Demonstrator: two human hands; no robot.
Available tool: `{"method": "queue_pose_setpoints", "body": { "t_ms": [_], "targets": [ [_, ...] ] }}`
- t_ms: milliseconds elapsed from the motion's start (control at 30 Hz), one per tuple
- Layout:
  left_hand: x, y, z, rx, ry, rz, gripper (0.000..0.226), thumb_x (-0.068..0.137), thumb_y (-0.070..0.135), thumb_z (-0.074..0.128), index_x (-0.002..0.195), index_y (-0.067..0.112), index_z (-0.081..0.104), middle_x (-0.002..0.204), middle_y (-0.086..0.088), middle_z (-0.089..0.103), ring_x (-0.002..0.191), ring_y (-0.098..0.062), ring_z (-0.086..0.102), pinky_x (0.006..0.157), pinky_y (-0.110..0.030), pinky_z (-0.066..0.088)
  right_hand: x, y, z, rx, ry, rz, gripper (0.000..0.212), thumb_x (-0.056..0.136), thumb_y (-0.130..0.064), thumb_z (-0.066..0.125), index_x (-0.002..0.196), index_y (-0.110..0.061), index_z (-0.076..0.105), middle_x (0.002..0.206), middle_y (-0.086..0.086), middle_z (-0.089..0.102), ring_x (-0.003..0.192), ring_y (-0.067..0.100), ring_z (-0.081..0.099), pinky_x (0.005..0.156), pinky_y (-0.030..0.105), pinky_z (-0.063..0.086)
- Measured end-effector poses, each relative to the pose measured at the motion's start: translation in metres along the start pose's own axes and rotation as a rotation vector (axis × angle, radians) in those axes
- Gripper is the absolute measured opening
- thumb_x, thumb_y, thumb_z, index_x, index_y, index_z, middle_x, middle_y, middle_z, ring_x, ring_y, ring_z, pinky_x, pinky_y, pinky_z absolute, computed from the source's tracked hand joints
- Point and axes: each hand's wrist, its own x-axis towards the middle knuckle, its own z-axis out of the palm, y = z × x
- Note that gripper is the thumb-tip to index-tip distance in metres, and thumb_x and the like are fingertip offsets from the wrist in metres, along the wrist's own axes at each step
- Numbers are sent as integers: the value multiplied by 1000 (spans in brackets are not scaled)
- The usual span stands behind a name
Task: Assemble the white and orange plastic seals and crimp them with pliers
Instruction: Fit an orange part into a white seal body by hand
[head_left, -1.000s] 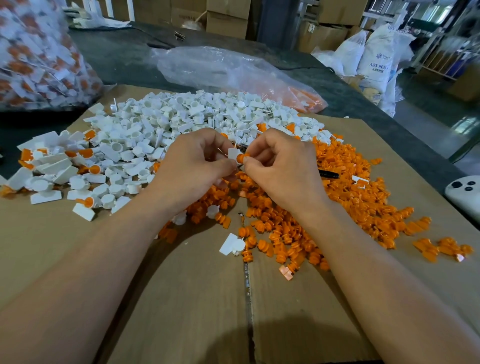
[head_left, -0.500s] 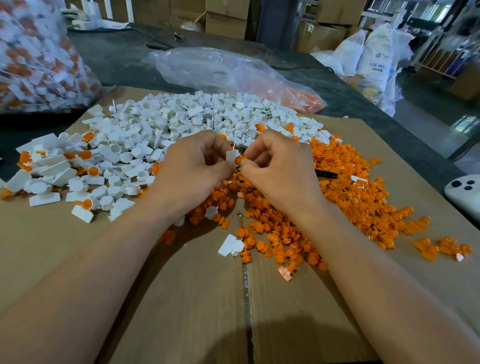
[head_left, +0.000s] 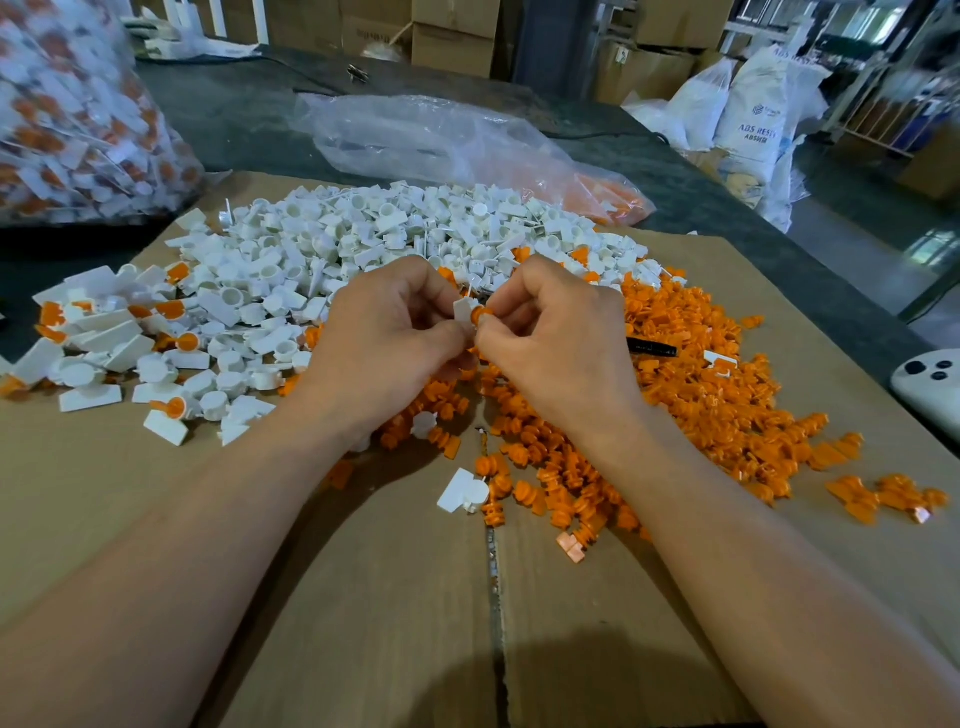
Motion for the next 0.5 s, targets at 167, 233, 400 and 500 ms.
{"method": "queue_pose_setpoints", "body": {
  "t_ms": [167,233,400,500],
  "targets": [
    [0,-1,0,23,-3,-1,23,80,3,67,69,21,57,65,-6,64,50,-8,61,53,-26,52,-1,2,1,72,-40,19,13,77,-9,66,72,-19,60,61,-17,55,66,1,57,57,16,47],
    [2,-1,-1,3,4,-6,22,81,2,66,71,19,57,69,-11,65,53,-12,64,53,-25,53,0,2,-1,138,-68,38,8,79,-9,68,78,-16,64,67,-18,57,66,0,59,60,13,49],
    [-1,3,-2,8,27,27,30,83,0,63,83,30,59,65,-4,62,51,-7,63,54,-18,53,0,2,-5,246,-140,52,23,81,-11,68,76,-31,58,74,-12,63,72,6,65,70,26,56],
    [-2,5,-2,-24,48,39,27,83,3,65,84,30,61,64,0,63,53,-8,64,56,-22,55,0,1,-6,269,-147,41,29,81,-10,68,75,-36,56,73,-12,63,72,8,65,71,31,56]
  ]
}}
